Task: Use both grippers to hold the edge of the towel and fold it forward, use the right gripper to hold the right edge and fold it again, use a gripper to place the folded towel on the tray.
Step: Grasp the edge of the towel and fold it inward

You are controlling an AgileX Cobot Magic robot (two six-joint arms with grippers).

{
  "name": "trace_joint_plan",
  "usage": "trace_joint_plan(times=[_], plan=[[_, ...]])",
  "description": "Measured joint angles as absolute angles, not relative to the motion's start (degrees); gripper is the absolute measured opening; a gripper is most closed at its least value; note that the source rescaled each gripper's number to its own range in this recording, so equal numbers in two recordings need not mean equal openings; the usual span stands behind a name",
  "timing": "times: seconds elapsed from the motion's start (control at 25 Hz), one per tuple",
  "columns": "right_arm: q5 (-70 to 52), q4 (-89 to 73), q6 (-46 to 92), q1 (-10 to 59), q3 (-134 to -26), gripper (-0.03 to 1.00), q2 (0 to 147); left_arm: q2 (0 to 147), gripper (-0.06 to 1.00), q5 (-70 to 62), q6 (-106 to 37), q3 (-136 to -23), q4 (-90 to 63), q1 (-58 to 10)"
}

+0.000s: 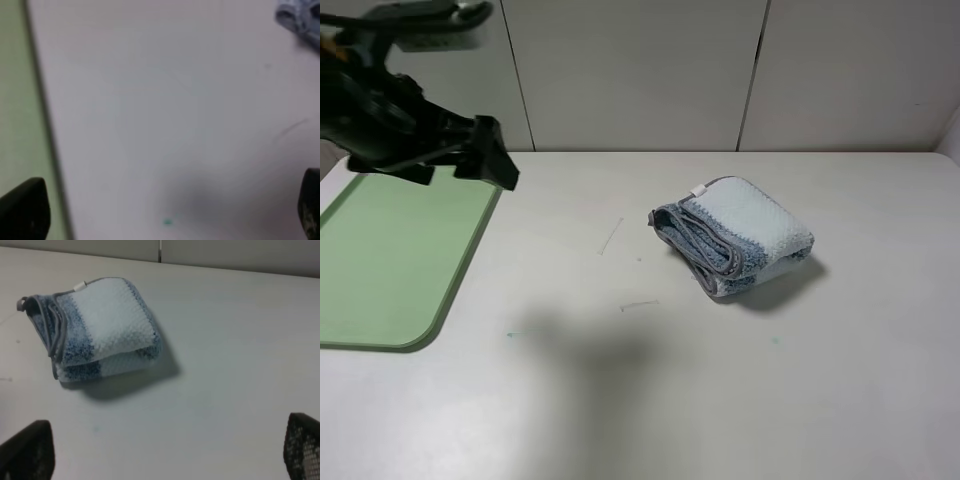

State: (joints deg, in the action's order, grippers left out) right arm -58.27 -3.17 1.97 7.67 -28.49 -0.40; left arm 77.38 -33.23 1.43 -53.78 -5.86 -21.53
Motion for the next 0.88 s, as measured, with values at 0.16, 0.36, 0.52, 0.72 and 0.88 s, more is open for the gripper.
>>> trace_joint_plan(times=[0.16, 0.36, 0.52, 0.72, 0.88], plan=[[-58.3, -3.2, 2.0, 7.7, -28.5, 1.00, -0.4, 85.6, 1.00, -29.3, 5.0, -57.1, -6.7, -26.6], [-58.3, -3.2, 2.0, 7.7, -28.5, 1.00, -0.4, 95.6, 1.00, -26.2, 11.2, -63.0, -6.8, -32.5], [-58.3, -3.2, 2.0, 7.7, -28.5, 1.00, -0.4, 102.9, 1.00, -24.7, 16.0, -67.8, -7.0, -36.3], [-58.3, -3.2, 2.0, 7.7, -28.5, 1.00, -0.4, 111.0, 1.00, -21.7, 23.5, -73.7, -7.0, -40.4], [-58.3, -3.2, 2.0, 7.7, -28.5, 1.00, -0.4, 116.2, 1.00, -20.2, 29.7, -78.0, -7.0, -42.9]])
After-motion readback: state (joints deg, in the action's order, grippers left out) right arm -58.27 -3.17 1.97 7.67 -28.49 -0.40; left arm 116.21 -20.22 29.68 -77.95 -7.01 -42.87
